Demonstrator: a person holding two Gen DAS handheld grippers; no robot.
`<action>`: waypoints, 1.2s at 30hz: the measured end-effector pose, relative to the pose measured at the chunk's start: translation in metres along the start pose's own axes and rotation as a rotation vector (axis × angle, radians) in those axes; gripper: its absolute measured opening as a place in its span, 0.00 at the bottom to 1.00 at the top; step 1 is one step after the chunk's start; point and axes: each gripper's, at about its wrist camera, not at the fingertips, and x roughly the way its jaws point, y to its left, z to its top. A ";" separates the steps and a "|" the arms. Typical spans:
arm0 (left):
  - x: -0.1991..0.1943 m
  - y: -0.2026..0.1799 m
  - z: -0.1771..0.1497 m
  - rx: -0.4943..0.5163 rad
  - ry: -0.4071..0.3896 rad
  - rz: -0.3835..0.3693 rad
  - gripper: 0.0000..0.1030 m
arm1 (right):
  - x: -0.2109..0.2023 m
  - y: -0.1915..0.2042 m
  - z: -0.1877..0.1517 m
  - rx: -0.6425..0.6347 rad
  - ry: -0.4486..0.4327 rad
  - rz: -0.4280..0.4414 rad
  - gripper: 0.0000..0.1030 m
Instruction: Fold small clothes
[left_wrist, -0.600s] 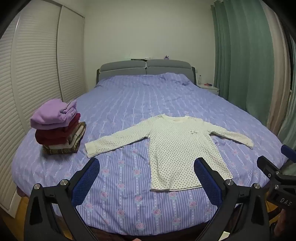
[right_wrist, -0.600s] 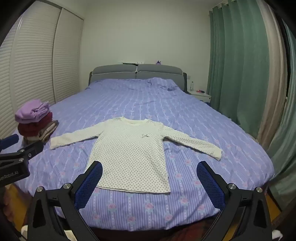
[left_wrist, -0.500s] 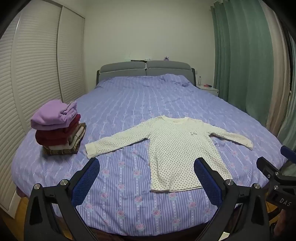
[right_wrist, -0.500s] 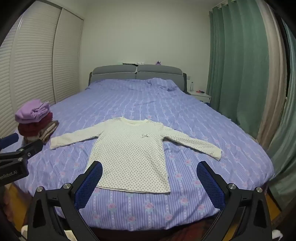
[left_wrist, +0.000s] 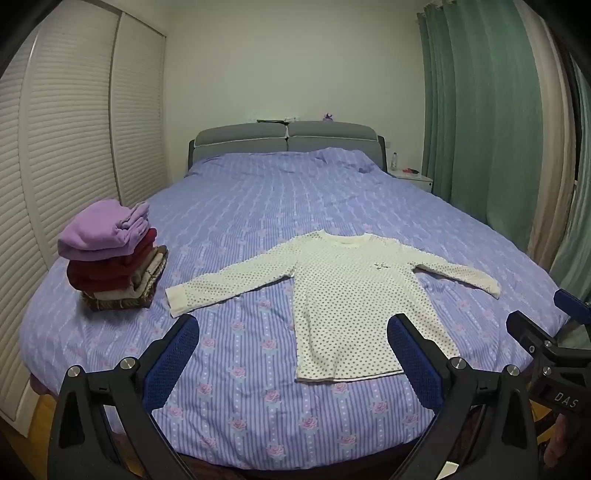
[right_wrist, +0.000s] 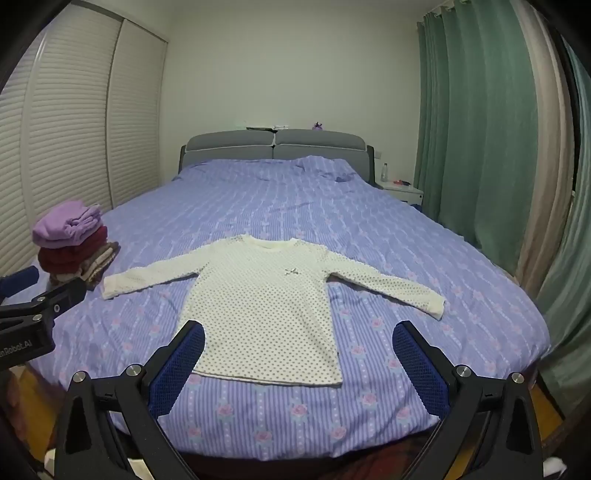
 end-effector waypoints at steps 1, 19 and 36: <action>0.000 0.000 0.000 0.001 -0.001 -0.001 1.00 | 0.001 0.001 0.000 0.000 0.001 0.000 0.99; 0.002 -0.003 -0.001 0.010 -0.004 -0.004 1.00 | 0.006 0.003 0.000 0.005 0.005 0.009 0.99; 0.001 -0.005 -0.002 0.016 -0.010 -0.011 1.00 | 0.006 0.002 0.000 0.007 0.003 0.010 0.99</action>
